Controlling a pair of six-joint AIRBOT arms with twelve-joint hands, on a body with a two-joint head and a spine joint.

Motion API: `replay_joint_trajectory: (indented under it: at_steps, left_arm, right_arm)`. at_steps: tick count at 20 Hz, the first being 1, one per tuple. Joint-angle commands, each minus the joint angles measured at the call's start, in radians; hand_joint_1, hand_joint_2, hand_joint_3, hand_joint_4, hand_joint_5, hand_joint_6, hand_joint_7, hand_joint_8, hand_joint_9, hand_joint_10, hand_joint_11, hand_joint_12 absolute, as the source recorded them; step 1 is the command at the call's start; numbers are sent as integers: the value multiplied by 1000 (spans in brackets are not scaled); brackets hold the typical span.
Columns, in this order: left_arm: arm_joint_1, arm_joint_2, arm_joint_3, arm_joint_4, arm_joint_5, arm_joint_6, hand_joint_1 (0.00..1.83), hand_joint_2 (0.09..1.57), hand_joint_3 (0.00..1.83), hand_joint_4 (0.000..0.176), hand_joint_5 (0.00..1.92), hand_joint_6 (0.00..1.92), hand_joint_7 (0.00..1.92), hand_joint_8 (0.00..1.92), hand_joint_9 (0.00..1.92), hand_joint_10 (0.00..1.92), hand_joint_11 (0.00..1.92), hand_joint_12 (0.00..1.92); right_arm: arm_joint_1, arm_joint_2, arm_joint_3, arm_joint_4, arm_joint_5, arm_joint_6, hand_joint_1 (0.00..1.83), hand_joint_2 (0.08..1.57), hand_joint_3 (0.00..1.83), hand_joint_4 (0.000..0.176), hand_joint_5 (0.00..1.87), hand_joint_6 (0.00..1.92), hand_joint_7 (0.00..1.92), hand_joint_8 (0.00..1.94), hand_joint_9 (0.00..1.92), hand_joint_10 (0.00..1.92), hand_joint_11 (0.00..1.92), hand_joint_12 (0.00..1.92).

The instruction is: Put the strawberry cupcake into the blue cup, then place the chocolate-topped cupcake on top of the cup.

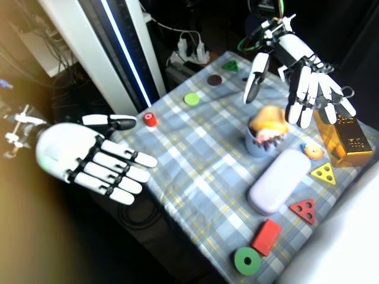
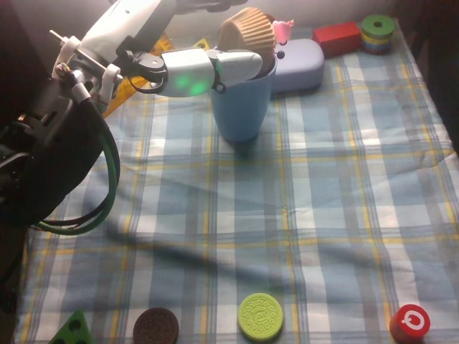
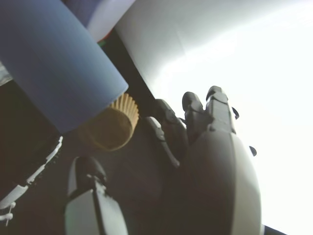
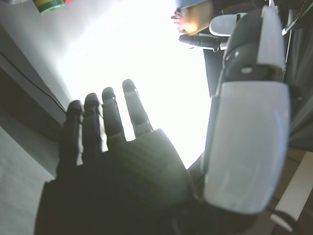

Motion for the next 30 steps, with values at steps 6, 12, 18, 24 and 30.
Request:
replay_joint_trajectory:
  at_steps: [6, 12, 18, 24, 30]
  left_arm:
    - [-11, -3, 5, 24, -116, -8, 778, 906, 1, 77, 733, 3, 720, 7, 286, 3, 0, 0]
    - [-11, 0, 1, 24, -119, -8, 774, 895, 0, 94, 727, 0, 722, 1, 279, 0, 0, 0]
    - [-4, 16, -20, 27, -138, -8, 668, 885, 0, 114, 563, 0, 579, 0, 273, 5, 0, 0]
    - [34, 93, -105, 58, -207, -8, 600, 805, 0, 108, 165, 0, 148, 0, 14, 0, 0, 0]
    - [164, 210, -203, 21, -262, -7, 15, 1035, 24, 79, 21, 8, 10, 4, 0, 0, 0, 0]
  right_arm:
    - [4, -1, 5, 10, 121, 9, 276, 789, 0, 33, 0, 0, 0, 0, 0, 0, 0, 0]
    - [2, -2, 5, 10, 120, 11, 285, 809, 3, 7, 0, 0, 0, 0, 0, 0, 0, 0]
    - [1, -3, 6, 12, 120, 11, 229, 826, 12, 0, 0, 0, 0, 0, 0, 0, 39, 17]
    - [1, -3, 7, 32, 129, 11, 136, 839, 7, 3, 0, 0, 0, 0, 30, 8, 115, 59]
    - [-10, -2, 2, 66, 175, 11, 9, 820, 1, 41, 0, 0, 0, 0, 0, 0, 0, 0]
